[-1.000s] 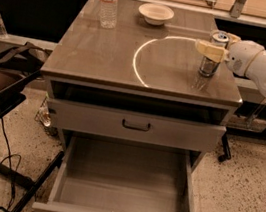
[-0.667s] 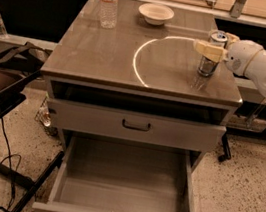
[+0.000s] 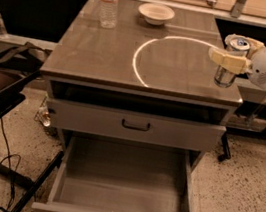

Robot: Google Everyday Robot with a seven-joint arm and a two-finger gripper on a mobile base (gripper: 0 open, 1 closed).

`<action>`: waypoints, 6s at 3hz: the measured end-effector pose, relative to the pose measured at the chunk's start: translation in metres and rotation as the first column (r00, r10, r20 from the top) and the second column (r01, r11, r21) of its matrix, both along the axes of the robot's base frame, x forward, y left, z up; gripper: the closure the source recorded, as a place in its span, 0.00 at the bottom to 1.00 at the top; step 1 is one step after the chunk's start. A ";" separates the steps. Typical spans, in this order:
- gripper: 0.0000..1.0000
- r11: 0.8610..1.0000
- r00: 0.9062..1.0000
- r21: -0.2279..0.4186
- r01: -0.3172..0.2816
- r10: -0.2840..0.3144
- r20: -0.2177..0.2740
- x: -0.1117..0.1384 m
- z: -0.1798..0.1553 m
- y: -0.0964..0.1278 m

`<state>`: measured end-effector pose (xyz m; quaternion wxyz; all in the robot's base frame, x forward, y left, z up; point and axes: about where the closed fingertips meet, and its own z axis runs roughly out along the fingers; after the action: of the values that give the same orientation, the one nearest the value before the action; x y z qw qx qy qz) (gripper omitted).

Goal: Place redbull can into middle drawer

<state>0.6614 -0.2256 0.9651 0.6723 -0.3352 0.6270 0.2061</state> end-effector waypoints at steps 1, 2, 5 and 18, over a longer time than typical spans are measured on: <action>1.00 0.998 0.999 -0.052 -0.021 0.020 -0.031 -0.081 -0.017 -0.024; 1.00 0.990 0.994 -0.092 -0.102 0.098 -0.052 -0.117 -0.063 -0.045; 1.00 0.967 0.968 -0.065 -0.246 0.241 -0.071 -0.139 -0.156 -0.028; 0.60 0.681 0.679 0.026 -0.731 0.731 -0.068 -0.120 -0.523 0.325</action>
Offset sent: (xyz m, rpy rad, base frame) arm -0.1495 -0.0806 -0.0905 -0.1267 0.0648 0.1158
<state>0.5410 0.0990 0.4423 0.5103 -0.5510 0.4655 0.4683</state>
